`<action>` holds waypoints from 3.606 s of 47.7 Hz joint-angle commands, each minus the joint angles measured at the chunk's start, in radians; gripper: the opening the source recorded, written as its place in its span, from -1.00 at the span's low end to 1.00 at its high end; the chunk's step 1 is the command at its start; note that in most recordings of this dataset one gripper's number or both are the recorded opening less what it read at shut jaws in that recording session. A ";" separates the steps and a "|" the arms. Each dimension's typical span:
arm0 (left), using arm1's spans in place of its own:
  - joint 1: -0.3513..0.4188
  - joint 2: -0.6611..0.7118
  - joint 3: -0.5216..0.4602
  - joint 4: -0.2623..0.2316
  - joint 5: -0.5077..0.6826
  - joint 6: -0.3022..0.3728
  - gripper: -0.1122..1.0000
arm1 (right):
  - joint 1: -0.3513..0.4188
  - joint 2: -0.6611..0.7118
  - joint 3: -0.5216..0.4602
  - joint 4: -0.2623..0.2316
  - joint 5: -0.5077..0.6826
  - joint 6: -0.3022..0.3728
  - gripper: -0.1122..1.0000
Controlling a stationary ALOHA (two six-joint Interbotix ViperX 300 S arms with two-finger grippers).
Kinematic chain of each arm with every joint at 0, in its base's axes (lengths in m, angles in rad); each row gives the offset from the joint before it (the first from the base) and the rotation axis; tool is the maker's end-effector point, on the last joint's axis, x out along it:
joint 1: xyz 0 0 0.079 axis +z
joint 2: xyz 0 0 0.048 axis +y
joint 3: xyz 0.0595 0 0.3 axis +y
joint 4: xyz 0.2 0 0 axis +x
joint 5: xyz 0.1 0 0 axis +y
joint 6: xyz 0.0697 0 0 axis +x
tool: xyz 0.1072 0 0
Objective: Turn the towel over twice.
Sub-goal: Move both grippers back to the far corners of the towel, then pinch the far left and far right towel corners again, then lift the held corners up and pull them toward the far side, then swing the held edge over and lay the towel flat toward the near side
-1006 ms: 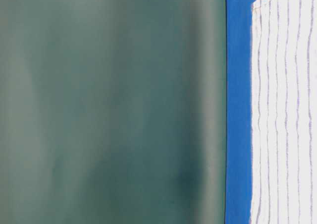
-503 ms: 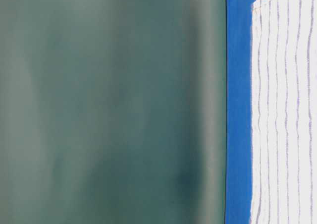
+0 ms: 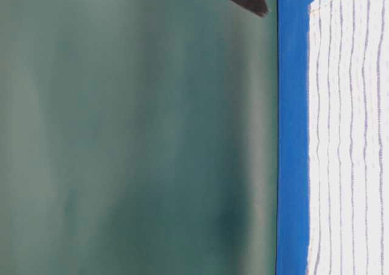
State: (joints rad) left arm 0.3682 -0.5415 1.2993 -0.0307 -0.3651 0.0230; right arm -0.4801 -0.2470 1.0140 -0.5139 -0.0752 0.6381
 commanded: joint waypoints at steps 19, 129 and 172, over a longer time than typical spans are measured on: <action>0.130 0.459 -0.129 0.002 -0.187 0.005 0.64 | -0.095 0.225 -0.091 -0.032 0.006 -0.003 0.32; 0.267 -0.031 -0.437 0.002 0.179 0.207 -0.73 | -0.236 -0.356 -0.264 -0.120 0.210 -0.020 -0.68; -0.137 0.107 -0.170 -0.003 0.267 0.012 -0.73 | 0.299 -0.276 0.002 -0.012 0.428 0.262 -0.68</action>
State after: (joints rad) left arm 0.2838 -0.4571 1.1229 -0.0307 -0.0890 0.0629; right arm -0.2439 -0.5492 1.0017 -0.5323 0.3697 0.8621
